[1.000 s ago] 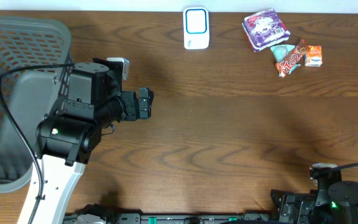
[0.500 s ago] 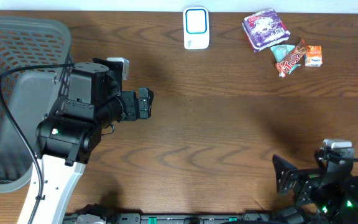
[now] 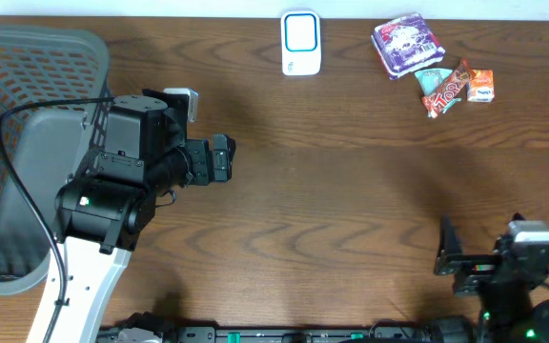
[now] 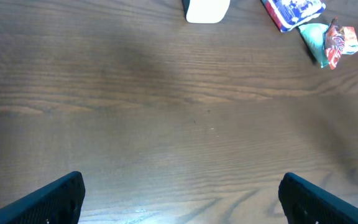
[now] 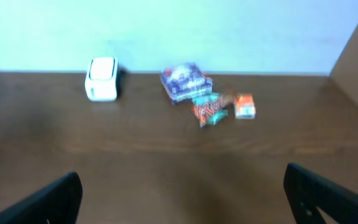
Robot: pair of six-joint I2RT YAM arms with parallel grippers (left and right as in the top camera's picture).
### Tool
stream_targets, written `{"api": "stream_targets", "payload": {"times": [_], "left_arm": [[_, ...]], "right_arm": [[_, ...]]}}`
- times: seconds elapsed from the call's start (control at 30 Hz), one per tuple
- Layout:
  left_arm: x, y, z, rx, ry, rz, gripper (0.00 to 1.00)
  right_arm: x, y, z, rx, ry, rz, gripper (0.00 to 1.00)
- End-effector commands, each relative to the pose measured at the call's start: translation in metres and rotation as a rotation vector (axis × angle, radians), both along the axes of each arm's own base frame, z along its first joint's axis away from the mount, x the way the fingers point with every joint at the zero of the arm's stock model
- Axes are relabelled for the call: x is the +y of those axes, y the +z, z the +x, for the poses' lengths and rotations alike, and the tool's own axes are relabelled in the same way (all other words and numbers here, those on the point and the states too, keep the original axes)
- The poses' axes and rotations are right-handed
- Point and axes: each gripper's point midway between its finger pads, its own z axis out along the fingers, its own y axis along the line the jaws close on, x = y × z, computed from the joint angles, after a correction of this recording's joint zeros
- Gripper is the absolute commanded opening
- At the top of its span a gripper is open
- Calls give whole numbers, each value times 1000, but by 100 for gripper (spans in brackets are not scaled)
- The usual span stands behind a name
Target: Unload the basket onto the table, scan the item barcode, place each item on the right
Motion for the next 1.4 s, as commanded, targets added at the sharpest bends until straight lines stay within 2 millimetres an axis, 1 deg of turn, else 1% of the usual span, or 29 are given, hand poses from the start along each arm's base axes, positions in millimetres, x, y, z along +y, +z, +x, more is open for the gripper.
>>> {"api": "stream_targets", "payload": {"times": [0.0, 0.17, 0.3, 0.4, 0.63, 0.77, 0.97, 1.37], "left_arm": [[2, 7, 2, -16, 16, -3, 99], [2, 7, 2, -15, 16, -3, 99], [2, 7, 2, -15, 16, -3, 99], [2, 7, 2, -15, 16, -3, 99], [2, 7, 2, -15, 16, -3, 99], [2, 7, 2, -15, 16, -3, 99], [2, 7, 2, -16, 16, -3, 99], [2, 7, 2, -16, 16, -3, 99]], "right_arm": [[-2, -26, 6, -21, 3, -61, 99], [9, -58, 24, -63, 54, -45, 99], [20, -70, 36, -138, 106, -29, 99], [23, -82, 47, -174, 112, -26, 99], [21, -95, 60, -213, 87, -25, 99], [10, -112, 67, -207, 11, 41, 99], [11, -137, 73, -194, 2, 85, 99], [15, -138, 73, -194, 23, 86, 99]]}}
